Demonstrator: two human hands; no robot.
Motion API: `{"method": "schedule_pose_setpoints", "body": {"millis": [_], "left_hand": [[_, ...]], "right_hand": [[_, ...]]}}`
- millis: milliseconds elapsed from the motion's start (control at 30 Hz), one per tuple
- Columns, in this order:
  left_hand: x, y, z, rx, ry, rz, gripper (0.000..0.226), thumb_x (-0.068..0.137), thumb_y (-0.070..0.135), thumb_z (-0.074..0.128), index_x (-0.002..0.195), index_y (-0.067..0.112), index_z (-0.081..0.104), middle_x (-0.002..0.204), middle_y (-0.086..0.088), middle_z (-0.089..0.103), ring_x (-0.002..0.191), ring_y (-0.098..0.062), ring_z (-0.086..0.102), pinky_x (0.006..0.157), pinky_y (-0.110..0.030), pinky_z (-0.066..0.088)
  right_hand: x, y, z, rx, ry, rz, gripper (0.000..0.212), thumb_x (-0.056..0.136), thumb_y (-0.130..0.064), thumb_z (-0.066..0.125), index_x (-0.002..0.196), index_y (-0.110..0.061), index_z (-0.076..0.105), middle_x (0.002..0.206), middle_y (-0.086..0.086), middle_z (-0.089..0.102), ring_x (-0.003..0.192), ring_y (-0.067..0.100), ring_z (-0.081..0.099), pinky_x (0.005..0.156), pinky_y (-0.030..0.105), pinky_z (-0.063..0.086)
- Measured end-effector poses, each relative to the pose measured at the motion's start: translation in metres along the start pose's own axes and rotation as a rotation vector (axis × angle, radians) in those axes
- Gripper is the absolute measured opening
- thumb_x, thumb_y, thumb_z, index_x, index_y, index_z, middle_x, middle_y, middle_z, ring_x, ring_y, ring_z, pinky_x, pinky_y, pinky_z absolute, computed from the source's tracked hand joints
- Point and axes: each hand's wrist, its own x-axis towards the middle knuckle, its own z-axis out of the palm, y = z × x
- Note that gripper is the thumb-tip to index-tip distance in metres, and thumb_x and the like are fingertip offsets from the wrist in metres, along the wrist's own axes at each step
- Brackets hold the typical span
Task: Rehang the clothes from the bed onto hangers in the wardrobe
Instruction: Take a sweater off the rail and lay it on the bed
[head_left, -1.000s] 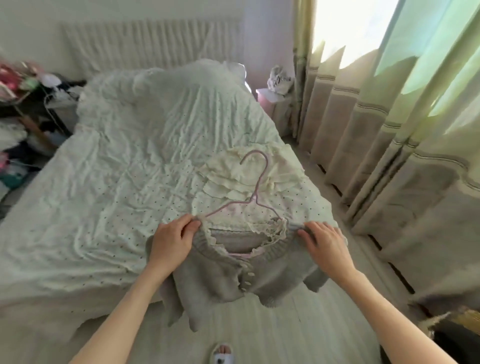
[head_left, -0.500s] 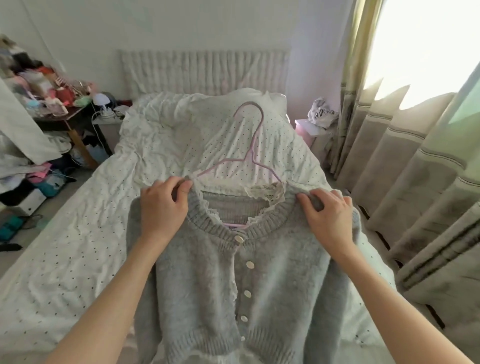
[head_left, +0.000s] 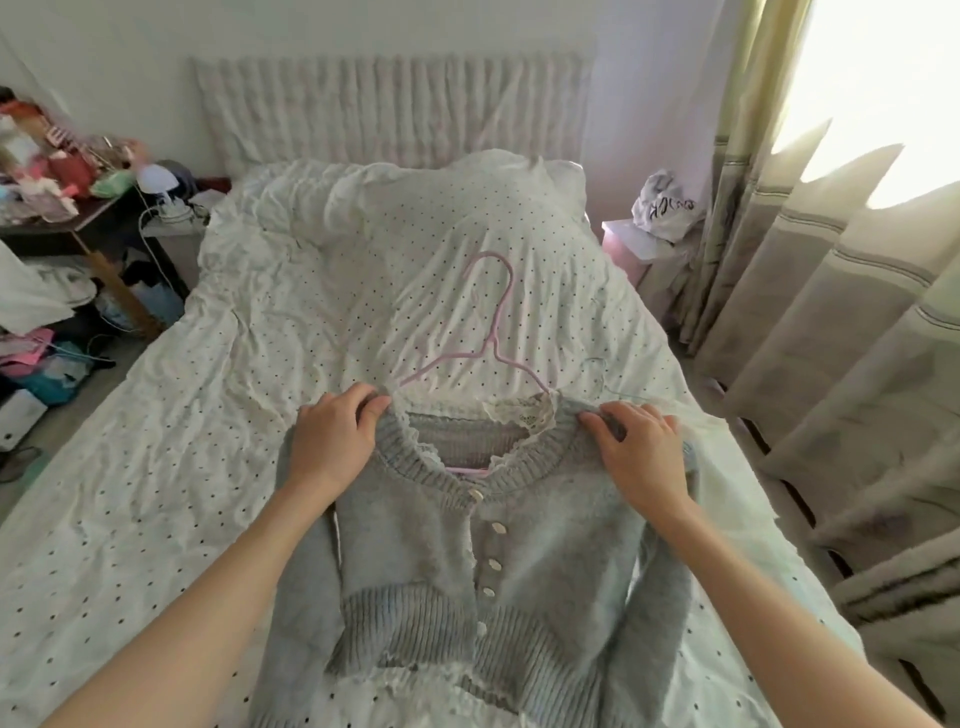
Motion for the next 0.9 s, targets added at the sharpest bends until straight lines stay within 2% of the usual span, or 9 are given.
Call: {"method": "schedule_pose_setpoints", "body": {"millis": [67,167,233,333,467,567,667,767,900], "left_hand": [[0.033,-0.008,0.031,0.03,-0.037,-0.034,0.03,0.097,0.039,0.04,0.1,0.017,0.06,0.086,-0.005,0.062,0.085,-0.031,0.056,0.08,-0.041,0.045],[0.071,-0.018,0.082,0.053,-0.128,-0.093,0.031,0.098,0.035,0.04,0.096,0.012,0.06,0.086,-0.003,0.062,0.081,-0.026,0.055,0.08,-0.038,0.042],[0.092,-0.03,0.115,0.065,-0.193,-0.127,0.03,0.097,0.036,0.039,0.094,0.015,0.061,0.091,-0.002,0.063,0.086,-0.026,0.057,0.079,-0.039,0.044],[0.132,-0.048,0.152,0.063,-0.279,-0.168,0.027,0.096,0.039,0.04,0.097,0.02,0.061,0.1,0.002,0.056,0.089,-0.025,0.056,0.078,-0.039,0.045],[0.189,-0.065,0.201,0.129,-0.263,-0.159,0.029,0.098,0.037,0.037,0.102,0.018,0.06,0.104,0.002,0.05,0.089,-0.027,0.055,0.08,-0.042,0.045],[0.228,-0.085,0.241,0.171,-0.256,-0.182,0.029,0.098,0.033,0.037,0.103,0.016,0.06,0.104,-0.004,0.053,0.091,-0.027,0.054,0.084,-0.042,0.043],[0.256,-0.109,0.276,0.22,-0.285,-0.165,0.028,0.098,0.03,0.039,0.103,0.013,0.061,0.102,-0.006,0.056,0.097,-0.028,0.052,0.083,-0.039,0.038],[0.267,-0.134,0.31,0.283,-0.365,-0.174,0.028,0.098,0.032,0.039,0.101,0.014,0.06,0.099,-0.004,0.057,0.098,-0.027,0.052,0.078,-0.037,0.034],[0.275,-0.152,0.349,0.333,-0.445,-0.215,0.03,0.098,0.033,0.038,0.105,0.013,0.059,0.105,-0.008,0.058,0.102,-0.028,0.051,0.083,-0.038,0.036]], "right_hand": [[0.028,0.02,0.027,-0.006,-0.049,0.018,0.022,0.087,-0.029,0.063,0.079,-0.01,0.067,0.069,-0.002,0.06,0.073,0.022,0.051,0.075,0.03,0.024],[0.062,0.053,0.071,-0.043,-0.162,0.061,0.024,0.09,-0.032,0.058,0.084,-0.011,0.067,0.074,-0.001,0.063,0.078,0.022,0.052,0.076,0.029,0.021],[0.079,0.074,0.099,-0.057,-0.237,0.082,0.025,0.091,-0.035,0.056,0.089,-0.012,0.066,0.077,-0.001,0.064,0.082,0.022,0.053,0.078,0.03,0.023],[0.105,0.098,0.136,-0.057,-0.292,0.113,0.024,0.092,-0.035,0.052,0.093,-0.014,0.065,0.072,-0.008,0.054,0.084,0.021,0.052,0.075,0.028,0.019],[0.145,0.123,0.191,-0.068,-0.299,0.115,0.024,0.094,-0.033,0.05,0.092,-0.014,0.065,0.071,-0.006,0.053,0.083,0.023,0.053,0.072,0.029,0.017],[0.176,0.142,0.24,-0.073,-0.313,0.116,0.025,0.095,-0.032,0.049,0.093,-0.013,0.065,0.074,-0.001,0.06,0.083,0.024,0.053,0.07,0.029,0.015],[0.195,0.16,0.286,-0.086,-0.358,0.142,0.025,0.095,-0.033,0.049,0.094,-0.013,0.063,0.073,-0.002,0.058,0.086,0.025,0.053,0.074,0.03,0.02],[0.195,0.176,0.326,-0.126,-0.466,0.191,0.026,0.096,-0.034,0.046,0.097,-0.014,0.062,0.082,0.002,0.065,0.091,0.025,0.054,0.075,0.031,0.019],[0.191,0.192,0.363,-0.174,-0.544,0.252,0.025,0.098,-0.029,0.041,0.105,-0.014,0.06,0.096,0.005,0.067,0.098,0.024,0.053,0.084,0.034,0.024]]}}
